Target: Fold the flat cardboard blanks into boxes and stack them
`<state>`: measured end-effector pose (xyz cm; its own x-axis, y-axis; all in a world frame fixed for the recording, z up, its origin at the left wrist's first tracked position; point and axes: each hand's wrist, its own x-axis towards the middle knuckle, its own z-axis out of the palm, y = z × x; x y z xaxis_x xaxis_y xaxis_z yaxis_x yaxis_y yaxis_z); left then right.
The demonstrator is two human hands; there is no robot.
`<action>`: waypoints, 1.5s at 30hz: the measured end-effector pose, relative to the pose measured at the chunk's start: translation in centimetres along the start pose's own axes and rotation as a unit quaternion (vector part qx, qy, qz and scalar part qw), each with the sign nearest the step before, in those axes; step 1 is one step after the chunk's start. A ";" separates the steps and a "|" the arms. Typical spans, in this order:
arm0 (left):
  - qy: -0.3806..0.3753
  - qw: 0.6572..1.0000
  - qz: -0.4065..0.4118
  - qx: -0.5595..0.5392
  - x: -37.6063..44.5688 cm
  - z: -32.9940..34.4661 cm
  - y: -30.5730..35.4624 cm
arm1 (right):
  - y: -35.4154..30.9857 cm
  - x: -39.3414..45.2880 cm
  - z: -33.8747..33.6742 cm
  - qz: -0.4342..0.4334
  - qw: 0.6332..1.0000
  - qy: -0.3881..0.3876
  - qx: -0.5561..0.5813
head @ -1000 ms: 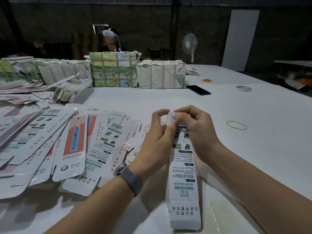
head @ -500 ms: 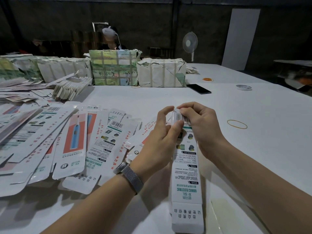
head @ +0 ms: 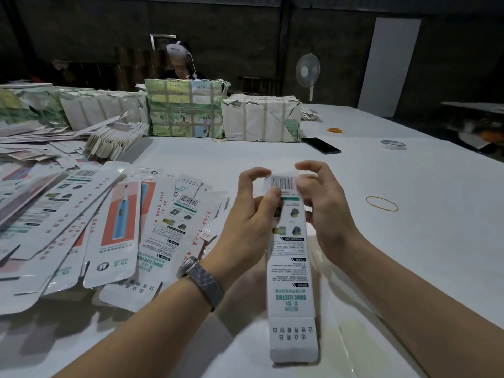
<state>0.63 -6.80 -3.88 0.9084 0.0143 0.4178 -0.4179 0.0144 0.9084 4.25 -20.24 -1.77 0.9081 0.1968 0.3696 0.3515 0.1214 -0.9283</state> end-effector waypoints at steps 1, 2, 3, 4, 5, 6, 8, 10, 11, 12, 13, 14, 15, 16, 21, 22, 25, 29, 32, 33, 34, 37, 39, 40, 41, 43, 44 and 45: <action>0.003 1.000 -0.001 0.001 0.0 -0.2 0.1 | 0.2 0.0 0.0 0.000 1.000 -0.015 -0.003; 0.005 1.000 -0.002 -0.001 -0.1 -0.3 0.2 | 0.2 -0.1 0.0 0.000 1.000 -0.029 -0.003; 0.007 1.000 -0.004 -0.003 -0.1 -0.4 0.2 | 0.3 -0.1 0.0 0.002 0.999 -0.038 0.001; 0.008 1.000 -0.004 -0.003 -0.2 -0.4 0.2 | 0.3 -0.1 0.0 0.004 0.999 -0.043 0.011; 0.008 1.000 -0.002 -0.002 -0.1 -0.4 0.2 | 0.3 -0.1 0.0 0.004 0.999 -0.047 0.019; 0.008 1.000 -0.002 -0.002 -0.1 -0.4 0.2 | 0.3 0.0 -0.1 0.003 0.998 -0.050 0.024; 0.008 1.000 -0.002 -0.008 -0.1 -0.3 0.1 | 0.2 0.2 -0.3 0.001 0.998 -0.055 0.032; 0.006 1.000 -0.001 -0.010 -0.1 -0.2 0.0 | 0.1 0.3 -0.3 0.001 0.998 -0.052 0.032; 0.004 1.000 -0.002 -0.010 -0.1 -0.2 -0.1 | 0.1 0.3 -0.4 0.002 0.998 -0.050 0.030; 0.003 1.000 -0.003 -0.011 0.0 -0.2 -0.2 | 0.2 0.3 -0.4 0.002 0.998 -0.050 0.028; 0.001 1.000 -0.004 -0.013 0.0 -0.3 -0.2 | 0.2 0.3 -0.4 0.001 0.998 -0.050 0.025; 0.000 1.000 -0.006 -0.014 0.0 -0.3 -0.2 | 0.3 0.3 -0.4 0.001 0.998 -0.051 0.024; 0.000 1.000 -0.008 -0.013 0.0 -0.4 -0.2 | 0.5 0.2 -0.3 -0.001 0.998 -0.050 0.024; -0.001 1.000 -0.009 -0.015 0.0 -0.5 -0.2 | 0.5 0.1 -0.2 -0.003 0.999 -0.049 0.023; -0.001 1.000 -0.009 -0.010 0.0 -0.6 0.0 | 0.3 0.0 -0.2 0.001 0.998 -0.055 0.019; -0.001 1.000 -0.010 -0.012 0.0 -0.6 0.0 | 0.2 0.0 -0.3 0.006 0.998 -0.055 0.025; 0.007 1.000 -0.006 -0.022 0.0 -0.6 0.0 | 0.1 0.0 -0.2 0.011 0.998 -0.051 0.029; 0.037 0.999 -0.008 -0.005 0.0 -0.7 -0.1 | 0.1 0.2 0.1 0.029 0.998 -0.047 0.017; 0.031 0.999 -0.004 0.004 -0.1 -0.6 -0.2 | -0.5 0.4 -0.4 0.048 0.996 -0.064 0.026; 0.031 1.000 -0.003 0.004 -0.1 -0.5 -0.1 | -0.6 0.4 -0.4 0.047 0.996 -0.066 0.023; 0.034 0.999 -0.005 0.003 -0.2 -0.4 0.0 | -0.6 0.3 -0.3 0.044 0.997 -0.064 0.009; 0.070 0.997 -0.013 -0.018 -0.1 -0.4 0.6 | -0.4 -0.3 0.0 -0.007 0.992 -0.019 -0.124; 0.104 0.993 -0.010 -0.047 0.1 -0.7 1.2 | -0.6 -0.6 -0.2 -0.069 0.966 -0.030 -0.248; 0.116 0.992 -0.005 -0.058 0.1 -0.9 1.5 | -0.9 -0.8 -0.4 -0.093 0.946 -0.060 -0.303; 0.121 0.991 0.000 -0.063 0.1 -1.1 1.7 | -1.2 -1.1 -0.6 -0.111 0.924 -0.092 -0.355; 0.121 0.992 -0.003 -0.047 -0.1 -1.2 2.0 | -1.7 -1.6 -0.6 -0.136 0.874 -0.110 -0.454; 0.113 0.993 -0.011 -0.033 -0.1 -1.1 2.0 | -1.9 -1.8 -0.6 -0.141 0.854 -0.095 -0.491; 0.101 0.994 -0.019 -0.022 -0.1 -1.0 1.8 | -2.2 -1.9 -0.6 -0.138 0.842 -0.077 -0.516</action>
<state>-0.20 -5.74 -2.28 0.9059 0.2126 0.3663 -0.3868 0.0632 0.9200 1.92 -21.47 -0.40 0.7465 0.4338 0.5045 0.6277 -0.7106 -0.3179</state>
